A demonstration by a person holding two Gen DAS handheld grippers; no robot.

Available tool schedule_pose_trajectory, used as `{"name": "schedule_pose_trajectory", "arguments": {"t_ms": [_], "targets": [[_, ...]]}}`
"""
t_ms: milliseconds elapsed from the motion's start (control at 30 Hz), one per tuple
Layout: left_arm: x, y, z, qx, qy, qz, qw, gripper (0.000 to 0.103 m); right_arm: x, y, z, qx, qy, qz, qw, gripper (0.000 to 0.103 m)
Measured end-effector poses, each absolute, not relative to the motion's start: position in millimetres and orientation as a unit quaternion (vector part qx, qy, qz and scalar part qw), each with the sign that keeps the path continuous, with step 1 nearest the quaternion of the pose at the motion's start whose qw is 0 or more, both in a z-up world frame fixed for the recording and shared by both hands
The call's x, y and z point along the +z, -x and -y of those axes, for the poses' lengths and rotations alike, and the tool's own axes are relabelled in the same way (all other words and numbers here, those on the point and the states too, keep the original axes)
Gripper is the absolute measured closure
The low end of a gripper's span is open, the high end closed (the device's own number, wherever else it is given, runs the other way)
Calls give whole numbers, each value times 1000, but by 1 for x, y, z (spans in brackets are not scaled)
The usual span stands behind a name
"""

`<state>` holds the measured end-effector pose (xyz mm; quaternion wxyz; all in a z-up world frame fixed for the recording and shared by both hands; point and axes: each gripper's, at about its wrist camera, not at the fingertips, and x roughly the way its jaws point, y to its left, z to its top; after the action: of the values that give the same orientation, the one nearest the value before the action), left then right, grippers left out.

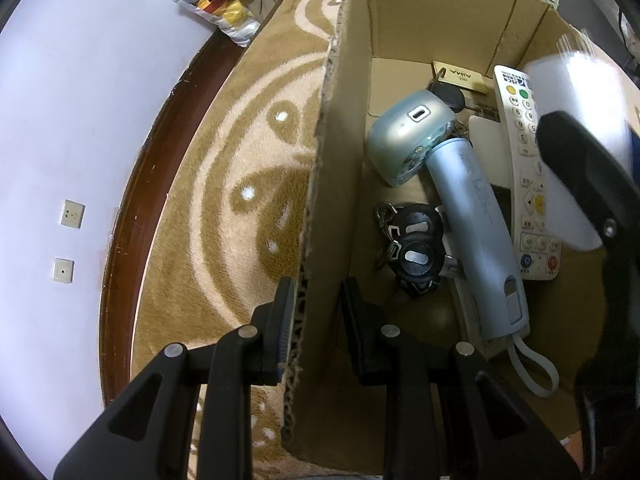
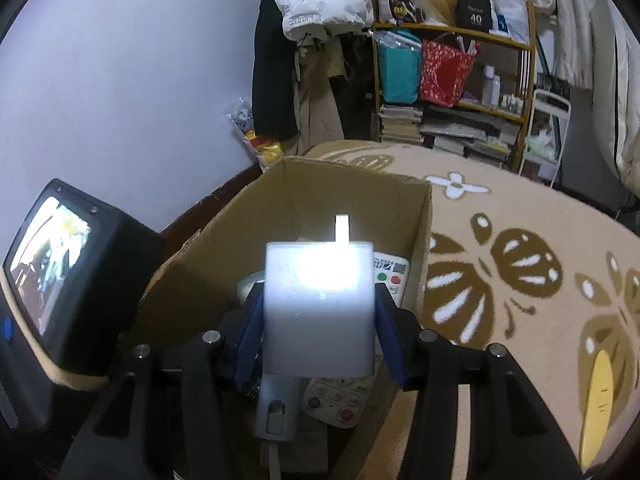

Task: Organize rigid objects
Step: 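Carry the white charger over the box and release it with the right gripper, then move the right gripper to the yellow oval disc and grasp it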

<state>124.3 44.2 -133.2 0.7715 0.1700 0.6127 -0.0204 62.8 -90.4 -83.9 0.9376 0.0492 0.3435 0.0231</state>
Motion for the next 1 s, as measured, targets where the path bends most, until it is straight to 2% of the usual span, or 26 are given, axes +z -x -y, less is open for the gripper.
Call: {"name": "schedule_pose_trajectory", "arguments": {"t_ms": [233, 267, 333, 533, 667, 733, 1000], "targets": [[-126, -121, -46, -18, -162, -606, 779, 78, -72, -52, 102, 14, -61, -332, 941, 47], [-127, -121, -45, -17, -163, -606, 779, 78, -70, -50, 105, 10, -63, -329, 942, 44], [-126, -120, -43, -16, -170, -604, 779, 78, -66, -46, 114, -4, -67, -321, 945, 32], [-127, -118, -39, -10, -186, -599, 779, 78, -57, -35, 155, -61, -84, -310, 945, 16], [-127, -118, -39, -12, -184, -597, 781, 78, -59, -29, 188, -108, -89, -324, 936, 12], [-126, -117, -38, -12, -186, -597, 780, 78, -63, -25, 209, -131, -103, -334, 928, 0], [-121, -109, -36, -14, -195, -593, 781, 76, -89, -14, 284, -246, -116, -395, 878, 0]]}}
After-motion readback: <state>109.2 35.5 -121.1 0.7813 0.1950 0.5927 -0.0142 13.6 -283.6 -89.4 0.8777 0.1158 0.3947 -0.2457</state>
